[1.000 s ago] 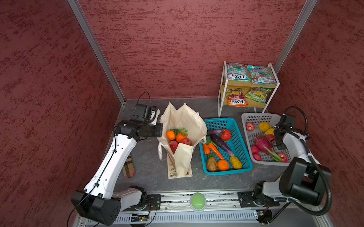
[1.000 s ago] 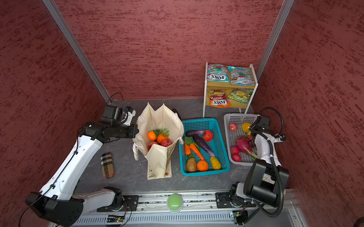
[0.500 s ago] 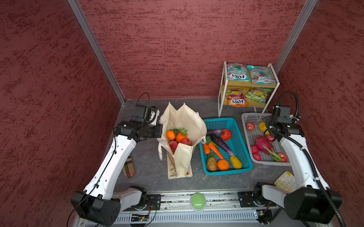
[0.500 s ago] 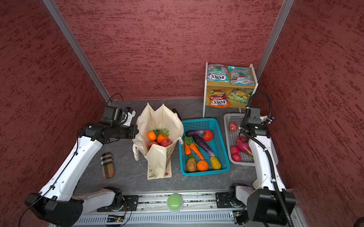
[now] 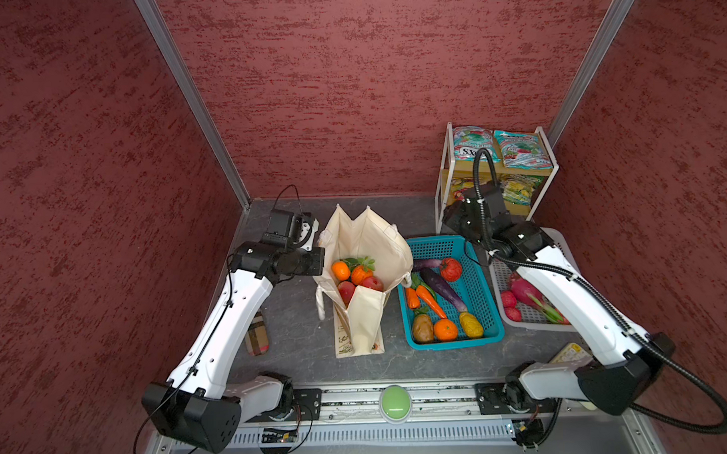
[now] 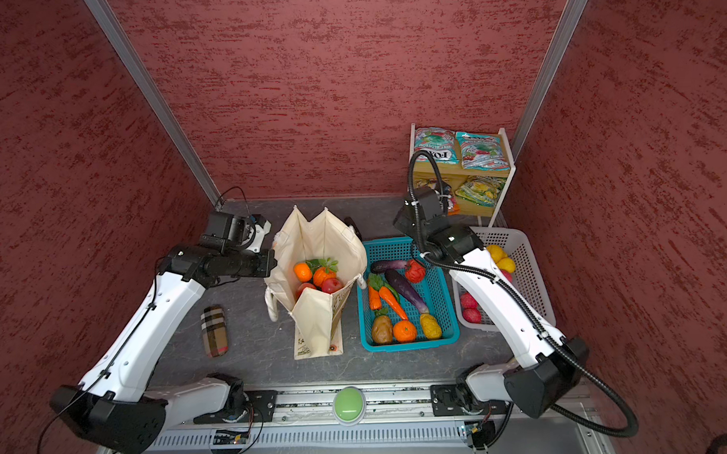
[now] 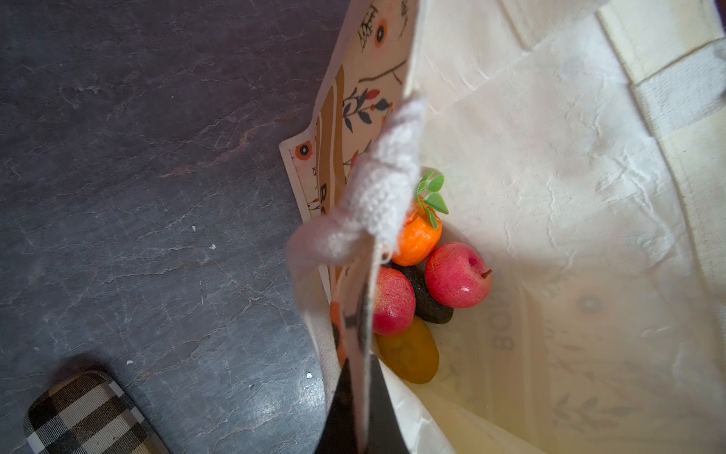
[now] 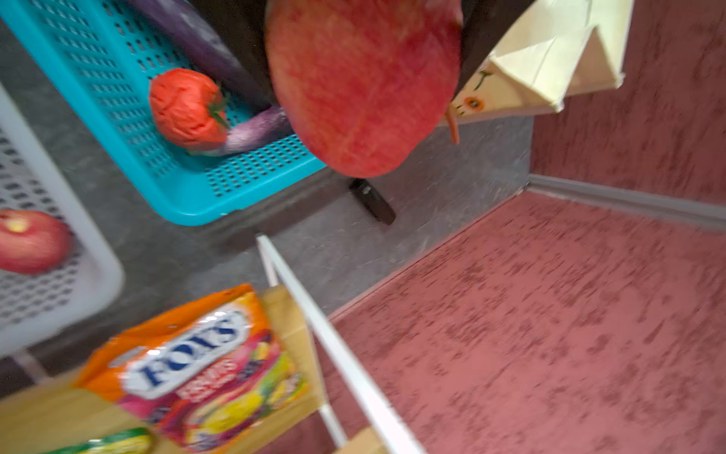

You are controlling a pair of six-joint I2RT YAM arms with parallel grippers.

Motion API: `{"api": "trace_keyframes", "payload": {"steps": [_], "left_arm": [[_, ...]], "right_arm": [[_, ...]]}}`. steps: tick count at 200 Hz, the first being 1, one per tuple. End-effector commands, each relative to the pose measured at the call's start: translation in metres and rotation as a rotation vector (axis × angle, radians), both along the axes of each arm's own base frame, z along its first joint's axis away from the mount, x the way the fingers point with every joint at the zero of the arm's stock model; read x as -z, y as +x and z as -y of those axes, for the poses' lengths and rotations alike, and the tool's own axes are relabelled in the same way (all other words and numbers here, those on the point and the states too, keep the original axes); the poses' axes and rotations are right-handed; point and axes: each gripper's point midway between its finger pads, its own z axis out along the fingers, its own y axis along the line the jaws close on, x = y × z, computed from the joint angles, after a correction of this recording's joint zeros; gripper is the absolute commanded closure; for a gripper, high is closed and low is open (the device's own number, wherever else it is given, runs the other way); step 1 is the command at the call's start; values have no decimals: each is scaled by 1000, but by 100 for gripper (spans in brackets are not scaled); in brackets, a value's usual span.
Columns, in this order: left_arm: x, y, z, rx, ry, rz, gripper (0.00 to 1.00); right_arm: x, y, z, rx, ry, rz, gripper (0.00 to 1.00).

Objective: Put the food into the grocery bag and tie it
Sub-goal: 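Grasp the red apple and carry it over the tote bag with the right gripper, then lower the apple into the bag and open the right gripper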

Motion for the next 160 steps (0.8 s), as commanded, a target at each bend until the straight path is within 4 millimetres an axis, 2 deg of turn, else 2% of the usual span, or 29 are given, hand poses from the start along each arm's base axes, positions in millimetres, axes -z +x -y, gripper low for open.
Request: {"api": "trace_keyframes", "payload": {"steps": [1, 4, 13, 37, 56, 75, 109, 160], "left_arm": [[-1, -1, 1, -3, 0, -8, 100], [-1, -1, 1, -3, 0, -8, 100], [-1, 0, 0, -3, 2, -8, 100], [-2, 0, 0, -2, 3, -4, 100], [-2, -1, 0, -2, 3, -3, 100], [-2, -1, -1, -2, 5, -3, 100], [-3, 0, 0, 0, -2, 2, 100], [0, -1, 0, 0, -3, -1, 100]], "right_arm": [[-42, 0, -49, -175, -30, 142, 65], [-36, 3, -60, -201, -40, 135, 65], [-36, 4, -84, -272, -38, 146, 65], [-28, 1, -135, -416, -52, 139, 65], [-18, -5, -169, -508, -80, 123, 64], [-6, -13, -195, -586, -103, 96, 64], [23, -23, -223, -685, -133, 45, 64], [66, -24, -230, -704, -161, -49, 64]]}}
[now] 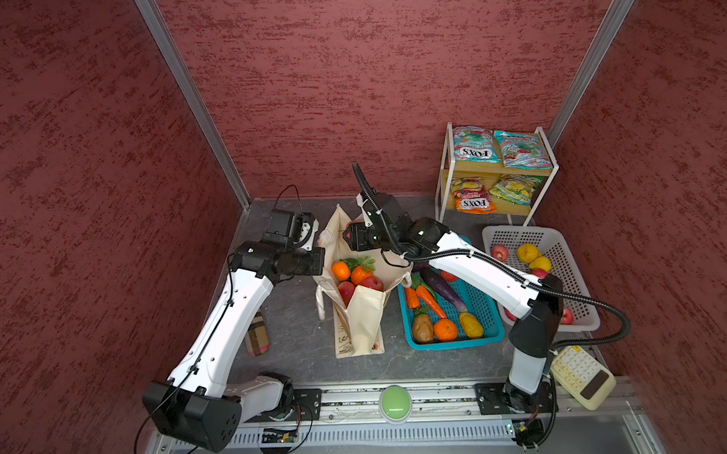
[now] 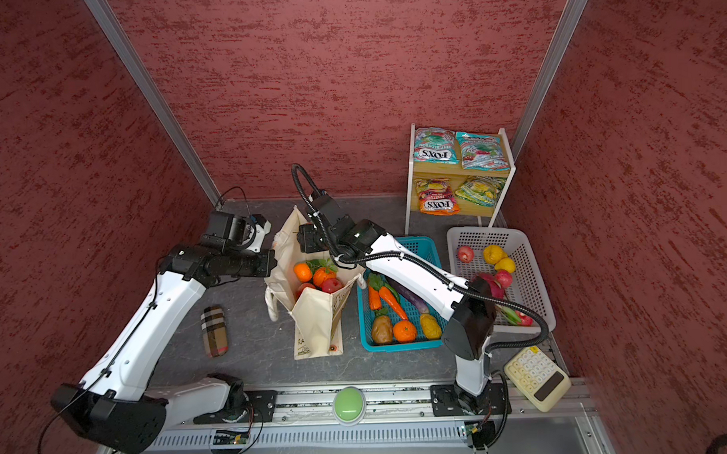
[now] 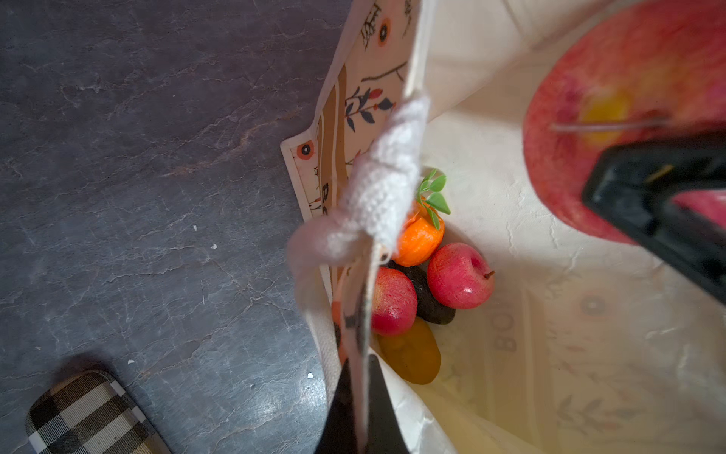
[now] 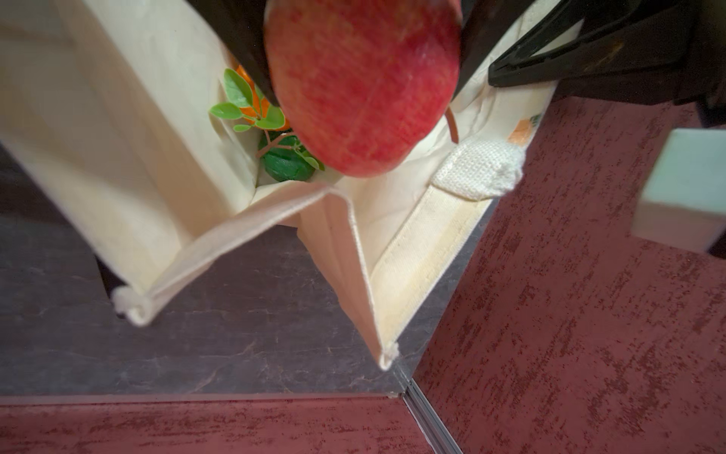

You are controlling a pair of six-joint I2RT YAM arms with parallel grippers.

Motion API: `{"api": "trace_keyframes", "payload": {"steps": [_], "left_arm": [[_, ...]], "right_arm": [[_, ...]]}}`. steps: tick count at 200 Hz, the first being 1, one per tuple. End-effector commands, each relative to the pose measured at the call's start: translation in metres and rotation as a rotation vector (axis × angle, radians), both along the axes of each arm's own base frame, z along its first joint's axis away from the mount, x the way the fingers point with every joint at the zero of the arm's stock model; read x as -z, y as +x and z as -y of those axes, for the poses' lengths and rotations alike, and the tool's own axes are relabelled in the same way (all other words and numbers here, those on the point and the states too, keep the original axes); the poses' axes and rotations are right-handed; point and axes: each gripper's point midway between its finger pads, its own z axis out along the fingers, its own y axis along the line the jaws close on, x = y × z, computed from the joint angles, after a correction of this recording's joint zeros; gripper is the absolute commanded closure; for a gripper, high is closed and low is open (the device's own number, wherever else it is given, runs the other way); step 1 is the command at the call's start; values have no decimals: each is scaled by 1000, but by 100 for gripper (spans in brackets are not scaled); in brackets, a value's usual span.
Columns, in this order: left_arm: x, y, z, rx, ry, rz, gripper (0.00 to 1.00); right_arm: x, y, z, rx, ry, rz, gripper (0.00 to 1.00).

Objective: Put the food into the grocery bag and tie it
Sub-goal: 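Lower the apple into the bag and open the right gripper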

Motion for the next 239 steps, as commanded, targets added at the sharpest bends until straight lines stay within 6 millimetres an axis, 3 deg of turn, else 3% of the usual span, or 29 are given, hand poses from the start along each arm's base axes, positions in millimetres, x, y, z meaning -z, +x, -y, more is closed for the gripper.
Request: {"api": "trace_keyframes", "payload": {"steps": [1, 183, 239], "left_arm": [[-1, -2, 0, 2, -5, 2, 100], [-2, -1, 0, 1, -15, 9, 100], [-3, -1, 1, 2, -20, 9, 100]], "right_arm": [[9, -3, -3, -34, -18, -17, 63], [116, -11, -10, -33, -206, -158, 61], [130, -16, -16, -37, -201, -180, 55]]}}
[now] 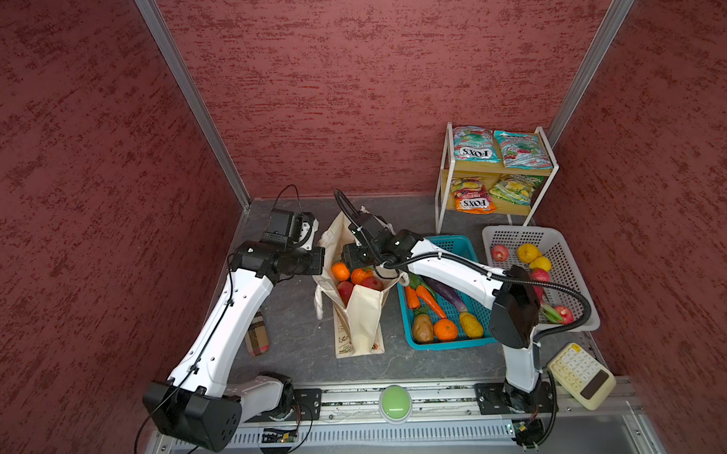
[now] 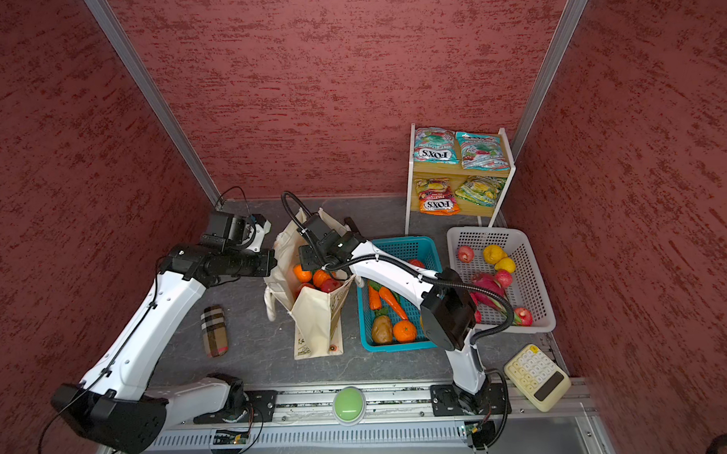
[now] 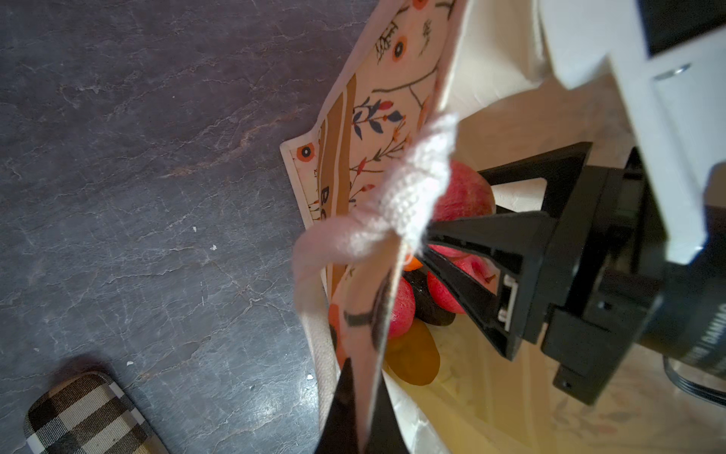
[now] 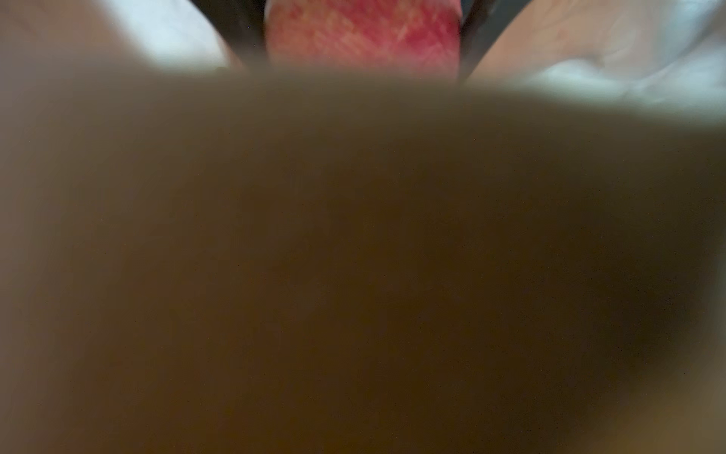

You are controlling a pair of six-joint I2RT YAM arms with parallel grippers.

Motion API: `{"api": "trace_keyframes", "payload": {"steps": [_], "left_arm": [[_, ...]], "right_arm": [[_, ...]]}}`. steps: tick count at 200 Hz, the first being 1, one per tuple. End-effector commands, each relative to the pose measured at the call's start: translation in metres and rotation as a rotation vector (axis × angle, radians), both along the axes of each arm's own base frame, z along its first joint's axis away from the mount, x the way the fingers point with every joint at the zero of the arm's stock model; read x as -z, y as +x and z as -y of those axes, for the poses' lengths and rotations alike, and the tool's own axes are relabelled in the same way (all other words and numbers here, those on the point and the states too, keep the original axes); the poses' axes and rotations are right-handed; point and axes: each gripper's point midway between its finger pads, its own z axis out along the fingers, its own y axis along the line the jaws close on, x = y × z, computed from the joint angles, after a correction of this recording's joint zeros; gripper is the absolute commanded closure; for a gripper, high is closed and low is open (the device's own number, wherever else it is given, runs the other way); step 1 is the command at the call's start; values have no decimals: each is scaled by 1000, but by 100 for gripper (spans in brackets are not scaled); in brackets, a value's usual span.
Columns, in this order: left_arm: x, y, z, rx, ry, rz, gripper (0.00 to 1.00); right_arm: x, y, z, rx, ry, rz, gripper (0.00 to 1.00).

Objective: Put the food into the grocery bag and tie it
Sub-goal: 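Lower the apple into the bag and open the right gripper, then withdraw the right gripper from the bag back over the white basket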

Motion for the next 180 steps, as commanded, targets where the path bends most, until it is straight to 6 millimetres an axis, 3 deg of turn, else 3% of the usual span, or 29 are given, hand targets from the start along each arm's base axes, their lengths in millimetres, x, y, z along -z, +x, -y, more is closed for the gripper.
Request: {"api": "trace_keyframes", "payload": {"steps": [1, 37, 60, 76, 80, 83, 87, 136, 180], "left_arm": [[-2, -2, 1, 5, -15, 6, 100], [-2, -2, 1, 5, -15, 5, 100], [-3, -2, 1, 5, -14, 8, 100], [-2, -2, 1, 4, -14, 6, 100], [-3, -2, 1, 3, -15, 7, 100], [-3, -2, 1, 4, -16, 7, 100], [-2, -3, 1, 4, -15, 6, 100], [-3, -3, 1, 5, -16, 9, 100], [-3, -4, 1, 7, -17, 11, 100]], "right_arm": [[34, -9, 4, 2, -64, -66, 55], [17, -6, 8, 8, -74, -20, 46], [-2, -3, 13, 14, -77, 24, 35], [-16, -1, 16, 20, -75, 54, 23], [-19, -1, 17, 21, -75, 61, 16], [-22, 0, 18, 23, -76, 66, 5], [-26, 0, 19, 24, -74, 73, 1], [-89, 4, 36, 61, -65, 191, 1], [-181, 8, 76, 156, -47, 414, 1]]}}
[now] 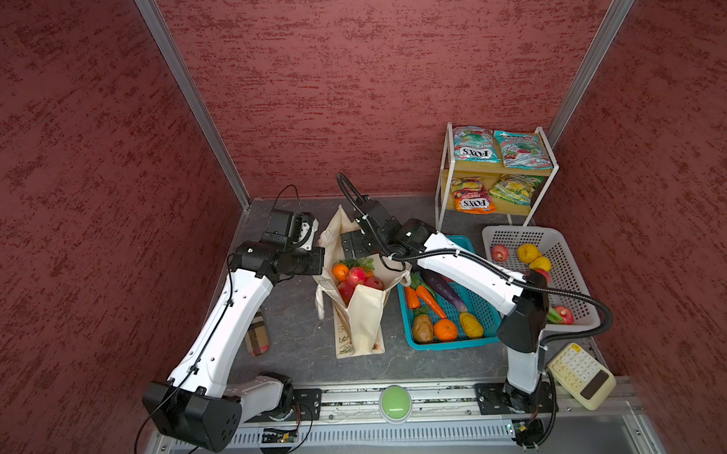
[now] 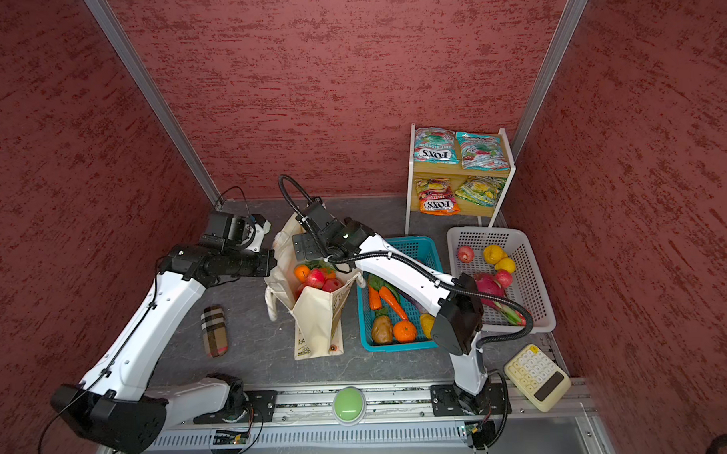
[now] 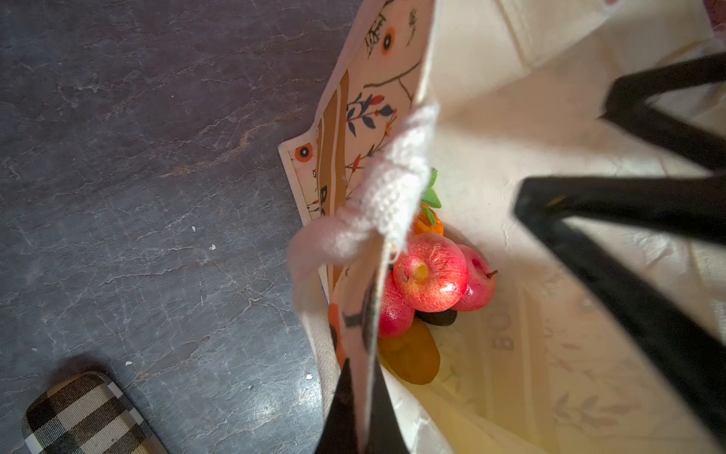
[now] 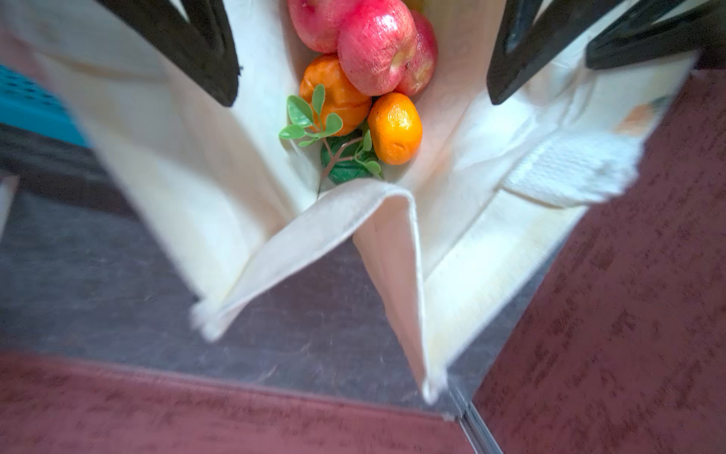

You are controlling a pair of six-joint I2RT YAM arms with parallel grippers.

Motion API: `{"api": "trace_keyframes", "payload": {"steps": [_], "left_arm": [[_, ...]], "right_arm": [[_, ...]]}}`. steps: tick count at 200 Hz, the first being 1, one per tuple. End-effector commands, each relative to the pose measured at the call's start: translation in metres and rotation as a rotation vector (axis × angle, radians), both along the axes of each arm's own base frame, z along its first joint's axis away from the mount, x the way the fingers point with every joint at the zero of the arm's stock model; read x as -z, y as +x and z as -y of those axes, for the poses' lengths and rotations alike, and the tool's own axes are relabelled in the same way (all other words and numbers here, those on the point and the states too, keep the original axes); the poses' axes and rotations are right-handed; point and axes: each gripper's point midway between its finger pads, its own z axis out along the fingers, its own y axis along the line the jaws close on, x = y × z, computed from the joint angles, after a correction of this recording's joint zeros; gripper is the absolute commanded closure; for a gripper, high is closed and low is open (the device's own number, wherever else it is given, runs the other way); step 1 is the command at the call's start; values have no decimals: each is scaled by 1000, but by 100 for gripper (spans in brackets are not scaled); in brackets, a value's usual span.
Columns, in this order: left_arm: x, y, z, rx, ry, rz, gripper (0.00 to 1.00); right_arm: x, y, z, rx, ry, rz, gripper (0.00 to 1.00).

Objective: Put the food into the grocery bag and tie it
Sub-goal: 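Withdraw the right gripper from the bag back over the white basket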

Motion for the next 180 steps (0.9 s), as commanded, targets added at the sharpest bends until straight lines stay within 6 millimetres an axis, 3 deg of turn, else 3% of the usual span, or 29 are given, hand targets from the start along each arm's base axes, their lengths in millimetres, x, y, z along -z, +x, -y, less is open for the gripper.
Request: {"api": "trace_keyframes", "payload": {"steps": [1, 19, 40, 77, 98, 103, 137, 180], "left_arm": [[-3, -3, 1, 4, -14, 11, 100], [-4, -3, 1, 5, -15, 15, 100], [-3, -3, 1, 6, -17, 14, 100], [-2, -2, 0, -3, -16, 15, 100], [-1, -1, 0, -4, -15, 13, 100], [-1, -1, 0, -5, -15, 11, 100], [1, 0, 3, 2, -15, -1, 100], [5, 1, 5, 9, -7, -10, 100]], "right_arm": [[-81, -3, 38, 74, 14, 194, 1], [-116, -4, 64, 137, 5, 301, 1], [-143, -4, 102, 250, -58, 411, 1], [-149, -7, 176, 502, -187, 503, 1], [-127, -1, 225, 644, -218, 455, 1], [-127, -4, 245, 692, -192, 438, 3], [-68, -3, 344, 968, -30, 217, 11], [0, -7, 433, 1245, 11, -3, 13]]}}
